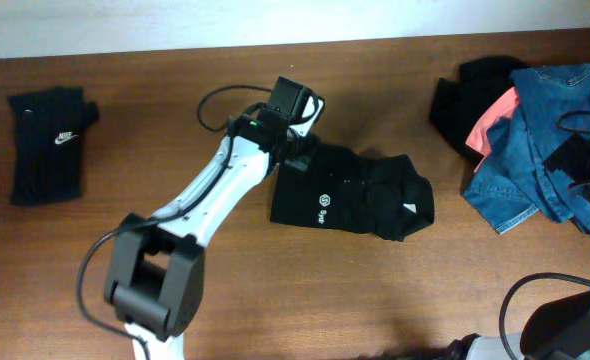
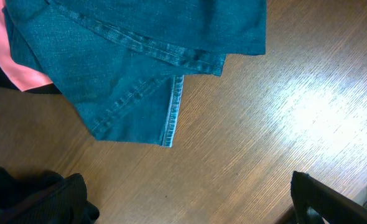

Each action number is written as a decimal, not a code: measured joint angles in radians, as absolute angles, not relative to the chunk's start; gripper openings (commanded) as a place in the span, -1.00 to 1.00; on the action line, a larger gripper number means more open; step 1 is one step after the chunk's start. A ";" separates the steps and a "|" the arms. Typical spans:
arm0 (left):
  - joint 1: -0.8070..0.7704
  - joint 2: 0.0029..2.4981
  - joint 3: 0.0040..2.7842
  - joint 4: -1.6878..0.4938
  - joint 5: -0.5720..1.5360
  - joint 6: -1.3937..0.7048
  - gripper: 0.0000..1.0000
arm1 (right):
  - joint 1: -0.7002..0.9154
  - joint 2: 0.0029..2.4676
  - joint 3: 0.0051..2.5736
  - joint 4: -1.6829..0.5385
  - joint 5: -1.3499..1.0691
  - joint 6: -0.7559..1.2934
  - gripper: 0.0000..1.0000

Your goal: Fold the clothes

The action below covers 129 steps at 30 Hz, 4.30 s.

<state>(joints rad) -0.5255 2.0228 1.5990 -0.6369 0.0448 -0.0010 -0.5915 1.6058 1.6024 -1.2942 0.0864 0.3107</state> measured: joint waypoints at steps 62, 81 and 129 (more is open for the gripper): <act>-0.099 2.027 1.574 -0.897 0.158 -0.070 -0.99 | -0.591 1.606 1.602 -1.294 0.086 0.311 0.97; -0.229 2.028 1.347 -0.697 0.169 0.096 -0.99 | -0.591 1.607 1.602 -1.294 0.086 0.311 0.97; -0.324 1.836 1.546 -1.033 0.210 0.101 0.93 | -0.591 1.607 1.602 -1.294 0.086 0.311 0.97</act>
